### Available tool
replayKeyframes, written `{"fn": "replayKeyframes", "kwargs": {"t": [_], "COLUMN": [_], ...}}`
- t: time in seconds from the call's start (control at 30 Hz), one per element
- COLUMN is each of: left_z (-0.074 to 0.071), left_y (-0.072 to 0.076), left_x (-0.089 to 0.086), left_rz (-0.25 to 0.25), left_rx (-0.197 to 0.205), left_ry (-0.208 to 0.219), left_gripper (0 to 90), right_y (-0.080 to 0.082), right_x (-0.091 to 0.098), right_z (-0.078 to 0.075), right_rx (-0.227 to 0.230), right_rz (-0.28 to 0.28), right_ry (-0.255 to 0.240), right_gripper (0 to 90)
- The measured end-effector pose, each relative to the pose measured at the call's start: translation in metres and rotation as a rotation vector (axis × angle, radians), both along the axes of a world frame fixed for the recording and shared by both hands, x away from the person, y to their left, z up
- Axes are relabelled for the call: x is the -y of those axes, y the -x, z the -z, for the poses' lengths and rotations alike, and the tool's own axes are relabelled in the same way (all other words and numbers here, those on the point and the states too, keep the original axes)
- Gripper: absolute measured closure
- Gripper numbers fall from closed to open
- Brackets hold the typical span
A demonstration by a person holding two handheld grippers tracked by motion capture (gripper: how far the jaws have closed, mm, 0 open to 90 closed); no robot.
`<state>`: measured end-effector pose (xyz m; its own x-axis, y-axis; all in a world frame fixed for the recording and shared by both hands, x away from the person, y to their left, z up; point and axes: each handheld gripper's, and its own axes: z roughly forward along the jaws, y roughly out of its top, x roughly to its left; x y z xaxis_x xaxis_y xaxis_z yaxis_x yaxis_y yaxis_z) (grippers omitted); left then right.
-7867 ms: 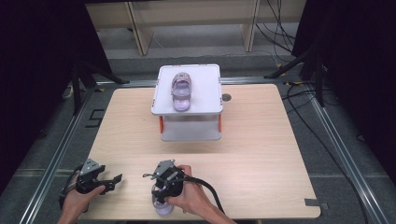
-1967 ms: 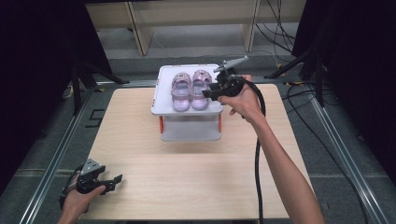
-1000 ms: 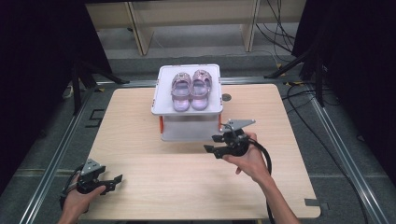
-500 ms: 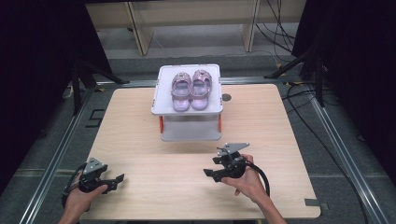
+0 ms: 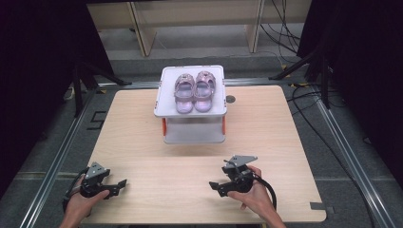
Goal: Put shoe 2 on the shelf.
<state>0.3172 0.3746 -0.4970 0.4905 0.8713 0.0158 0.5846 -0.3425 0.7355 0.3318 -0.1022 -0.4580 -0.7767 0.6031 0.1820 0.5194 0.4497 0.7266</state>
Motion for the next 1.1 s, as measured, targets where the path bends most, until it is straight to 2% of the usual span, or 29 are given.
{"fn": "replayKeyframes", "kwargs": {"t": [0.17,0.2,0.27,0.33,0.37,0.4,0.43,0.47,0.5,0.53,0.57,0.6,0.7,0.73,0.77,0.8,0.83,0.87,0.9,0.93,0.97,1.0,1.03,1.1], "left_z": [0.001,0.002,0.002,0.002,0.002,0.001,0.0,0.0,0.0,-0.001,0.0,0.0,-0.001,-0.001,-0.002,-0.002,-0.002,-0.002,-0.003,-0.003,-0.003,-0.003,-0.003,-0.003], "left_y": [0.0,0.001,0.0,0.0,0.001,0.002,0.0,0.0,0.001,-0.001,0.0,0.001,0.001,0.0,-0.001,-0.001,0.001,0.001,0.0,-0.001,0.001,0.002,0.002,0.002], "left_x": [0.001,0.001,0.001,0.001,0.002,0.003,0.001,0.003,0.003,0.001,0.003,0.004,0.004,0.002,0.001,0.002,0.003,0.003,0.002,0.001,0.004,0.005,0.005,0.005], "left_rz": [0.004,-0.001,0.005,0.011,0.004,-0.003,0.019,0.009,0.008,0.029,0.02,0.013,0.019,0.022,0.04,0.041,0.024,0.024,0.041,0.05,0.02,0.013,0.013,0.016], "left_rx": [-0.005,-0.02,-0.01,-0.003,0.002,0.003,0.014,0.023,0.027,0.031,0.036,0.031,0.038,0.036,0.044,0.051,0.042,0.036,0.045,0.049,0.039,0.034,0.034,0.037], "left_ry": [-0.001,0.003,0.002,0.002,0.031,0.039,0.025,0.044,0.048,0.023,0.052,0.052,0.056,0.032,0.018,0.035,0.052,0.043,0.021,0.017,0.054,0.056,0.056,0.055], "left_gripper": [16.3,15.7,15.6,15.3,15.3,15.2,15.1,15.1,15.1,15.1,15.1,15.1,15.1,15.1,15.1,15.1,15.1,15.1,15.2,15.2,15.2,15.2,15.2,15.2], "right_y": [0.009,0.01,0.013,0.015,0.016,0.017,0.018,0.018,0.019,0.019,0.02,0.021,0.022,0.022,0.023,0.021,0.022,0.022,0.023,0.023,0.023,0.023,0.023,0.024], "right_x": [0.008,0.01,0.013,0.016,0.017,0.019,0.019,0.021,0.022,0.022,0.023,0.024,0.024,0.025,0.025,0.025,0.026,0.026,0.026,0.026,0.026,0.026,0.027,0.027], "right_z": [0.007,0.008,0.011,0.011,0.012,0.012,0.012,0.013,0.013,0.013,0.013,0.013,0.012,0.012,0.012,0.013,0.013,0.013,0.013,0.013,0.014,0.013,0.013,0.013], "right_rx": [-0.007,-0.002,-0.016,-0.007,-0.014,-0.001,0.004,-0.003,0.002,-0.001,-0.001,0.016,0.009,0.02,0.011,0.007,0.005,-0.003,0.018,0.018,0.017,0.011,0.024,0.012], "right_rz": [0.028,0.038,0.041,0.057,0.07,0.072,0.075,0.05,0.06,0.058,0.074,0.087,0.089,0.088,0.09,0.068,0.072,0.082,0.094,0.095,0.102,0.098,0.108,0.115], "right_ry": [0.008,0.013,0.001,0.01,0.004,0.002,0.003,-0.009,-0.009,-0.009,-0.009,0.006,-0.004,-0.001,-0.005,-0.018,-0.015,-0.012,-0.005,-0.004,0.001,-0.004,0.01,-0.002], "right_gripper": [20.3,19.6,19.7,19.6,19.6,19.6,19.6,19.6,19.6,19.6,19.7,19.7,19.8,19.8,19.8,19.8,19.9,19.9,20.0,20.0,20.1,20.1,20.1,20.1]}}
